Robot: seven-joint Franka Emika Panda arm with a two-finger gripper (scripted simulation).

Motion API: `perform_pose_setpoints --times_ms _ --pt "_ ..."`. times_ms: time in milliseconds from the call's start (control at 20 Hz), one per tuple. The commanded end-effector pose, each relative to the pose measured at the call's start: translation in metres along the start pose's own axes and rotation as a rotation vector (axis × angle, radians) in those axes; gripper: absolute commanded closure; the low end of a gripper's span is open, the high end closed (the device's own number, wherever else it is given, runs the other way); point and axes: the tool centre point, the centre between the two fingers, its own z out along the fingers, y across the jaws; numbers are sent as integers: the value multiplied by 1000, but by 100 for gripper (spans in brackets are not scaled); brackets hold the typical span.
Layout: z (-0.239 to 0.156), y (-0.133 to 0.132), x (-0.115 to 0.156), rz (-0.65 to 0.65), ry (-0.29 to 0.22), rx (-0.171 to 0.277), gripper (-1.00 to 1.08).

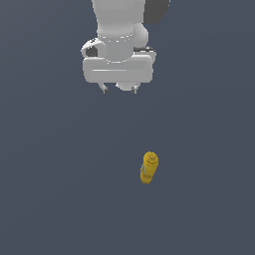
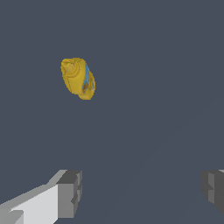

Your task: Pick up the object and move it to a goal position.

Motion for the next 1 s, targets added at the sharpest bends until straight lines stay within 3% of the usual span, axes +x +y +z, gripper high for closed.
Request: perform_pose_setpoints --times_ms 0,400,950 --pt "0 0 0 0 0 0 -92" --pt "4 -32 1 -54 -11 25 -92" --pt "10 -37 15 -36 -15 21 -92"
